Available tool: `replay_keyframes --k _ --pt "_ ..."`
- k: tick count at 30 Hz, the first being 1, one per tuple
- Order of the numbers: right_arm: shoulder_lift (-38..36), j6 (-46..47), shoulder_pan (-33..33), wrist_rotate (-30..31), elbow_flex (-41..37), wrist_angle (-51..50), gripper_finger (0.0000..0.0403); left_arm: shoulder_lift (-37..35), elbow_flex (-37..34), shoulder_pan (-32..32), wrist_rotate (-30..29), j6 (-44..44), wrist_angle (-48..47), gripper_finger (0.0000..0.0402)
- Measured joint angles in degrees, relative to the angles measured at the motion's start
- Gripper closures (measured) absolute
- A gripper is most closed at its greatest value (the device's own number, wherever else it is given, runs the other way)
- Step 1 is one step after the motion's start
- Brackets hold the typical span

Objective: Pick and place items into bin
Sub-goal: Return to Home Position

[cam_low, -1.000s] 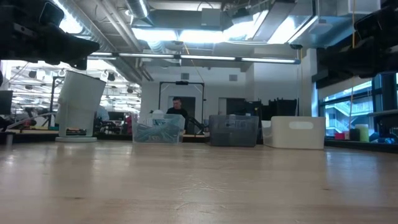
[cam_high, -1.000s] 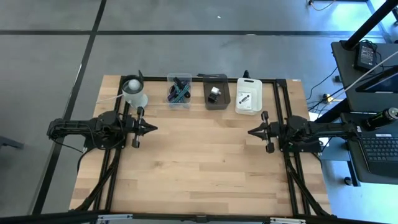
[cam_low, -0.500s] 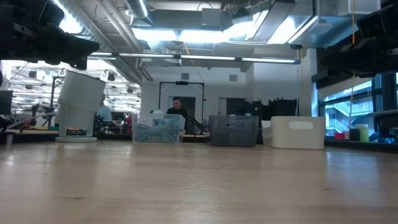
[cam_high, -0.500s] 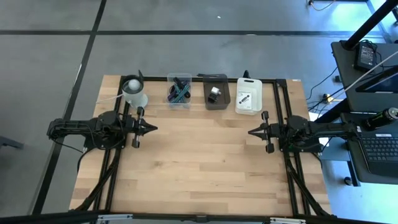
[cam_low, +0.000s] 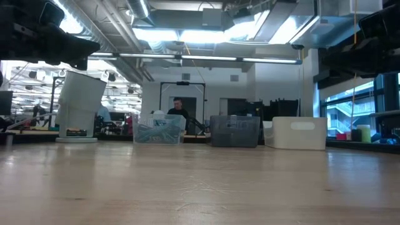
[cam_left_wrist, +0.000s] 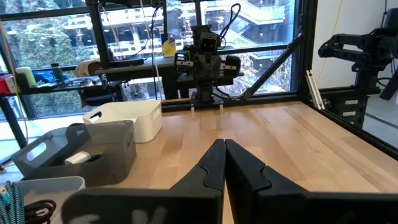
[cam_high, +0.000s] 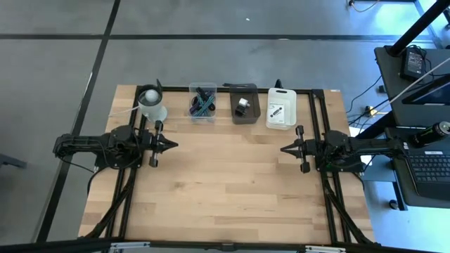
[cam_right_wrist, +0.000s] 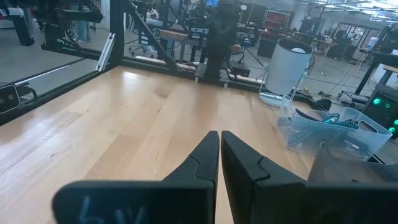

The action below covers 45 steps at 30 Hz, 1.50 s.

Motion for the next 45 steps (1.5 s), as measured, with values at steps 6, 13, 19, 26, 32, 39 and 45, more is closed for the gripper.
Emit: replay_keyframes --k 6,13,19,26,32,39,45 --pt "0.0 0.0 0.0 0.0 0.0 0.0 0.0379 0.0 0.0 0.0 0.0 0.0 0.0 0.0395" --pt "0.0 0.0 0.0 0.0 0.0 0.0 0.0379 0.0 0.0 0.0 0.0 0.0 0.0 0.0394" --pt "0.0 0.0 0.0 0.0 0.0 0.0 0.0379 0.0 0.0 0.0 0.0 0.0 0.0 0.0395" --pt "0.0 0.0 0.0 0.0 0.0 0.0 0.0379 0.0 0.0 0.0 0.0 0.0 0.0 0.0396" --pt "0.0 0.0 0.0 0.0 0.0 0.0 0.0379 0.0 0.0 0.0 0.0 0.0 0.0 0.0393" --pt "0.0 0.0 0.0 0.0 0.0 0.0 0.0379 0.0 0.0 0.0 0.0 0.0 0.0 0.0397" --pt "0.0 0.0 0.0 0.0 0.0 0.0 0.0379 0.0 0.0 0.0 0.0 0.0 0.0 0.0398"
